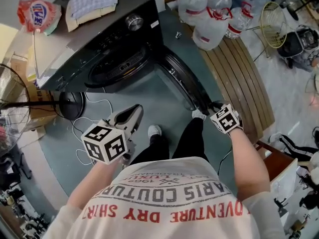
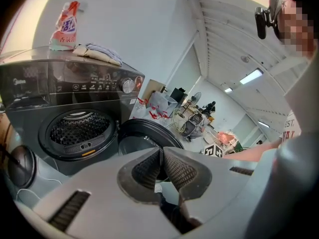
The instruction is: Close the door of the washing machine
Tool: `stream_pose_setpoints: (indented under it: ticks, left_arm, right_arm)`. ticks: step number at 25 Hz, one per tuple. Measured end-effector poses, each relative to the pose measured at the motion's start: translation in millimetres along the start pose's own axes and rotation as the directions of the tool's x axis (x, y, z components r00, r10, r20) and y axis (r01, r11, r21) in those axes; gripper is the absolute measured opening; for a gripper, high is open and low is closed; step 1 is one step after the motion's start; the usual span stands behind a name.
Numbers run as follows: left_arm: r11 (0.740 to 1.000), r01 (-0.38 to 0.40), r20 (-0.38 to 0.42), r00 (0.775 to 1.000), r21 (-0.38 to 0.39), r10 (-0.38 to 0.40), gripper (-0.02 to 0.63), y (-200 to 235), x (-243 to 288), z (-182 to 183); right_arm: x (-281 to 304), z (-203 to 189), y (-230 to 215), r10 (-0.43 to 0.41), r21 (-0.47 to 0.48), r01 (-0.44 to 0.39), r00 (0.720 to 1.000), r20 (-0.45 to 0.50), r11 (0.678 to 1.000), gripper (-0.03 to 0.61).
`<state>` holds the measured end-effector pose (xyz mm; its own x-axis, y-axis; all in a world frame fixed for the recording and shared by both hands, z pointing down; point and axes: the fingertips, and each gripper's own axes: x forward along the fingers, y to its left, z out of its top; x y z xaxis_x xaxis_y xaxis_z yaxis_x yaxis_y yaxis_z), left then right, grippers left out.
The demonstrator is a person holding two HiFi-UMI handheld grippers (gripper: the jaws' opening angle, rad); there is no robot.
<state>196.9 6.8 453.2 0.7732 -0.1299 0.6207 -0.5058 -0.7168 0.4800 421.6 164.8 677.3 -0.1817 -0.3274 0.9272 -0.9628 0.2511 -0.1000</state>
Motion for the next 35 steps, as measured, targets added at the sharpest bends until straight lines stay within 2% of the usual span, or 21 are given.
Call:
stream_pose_setpoints:
  ticks: [3, 9, 17, 26, 31, 35]
  left_arm:
    - [1.000, 0.005, -0.008, 1.000, 0.008, -0.005, 0.044, 10, -14, -11]
    - [1.000, 0.019, -0.008, 1.000, 0.020, -0.019, 0.044, 27, -38, -26]
    - [1.000, 0.001, -0.003, 1.000, -0.016, -0.001, 0.044, 55, -66, -49]
    - [0.987, -0.100, 0.033, 0.994, -0.125, 0.104, 0.044, 85, -93, -74]
    - [0.966, -0.165, 0.071, 0.981, -0.199, 0.182, 0.044, 83, -113, -89]
    - [0.938, -0.214, 0.099, 0.963, -0.272, 0.249, 0.043, 85, -130, -106]
  right_arm:
    - [4, 4, 20, -0.006, 0.016, 0.006, 1.000, 0.013, 1.000, 0.077]
    - [10, 7, 59, -0.003, 0.109, -0.002, 0.999, 0.042, 0.994, 0.083]
    - [21, 19, 104, 0.031, 0.153, -0.037, 0.999, 0.038, 0.988, 0.100]
    - [37, 43, 153, 0.142, 0.219, -0.156, 0.987, 0.076, 0.963, 0.127]
    - [44, 56, 178, 0.187, 0.250, -0.211, 0.976, 0.115, 0.945, 0.137]
    - [53, 72, 198, 0.210, 0.261, -0.241, 0.968, 0.141, 0.935, 0.145]
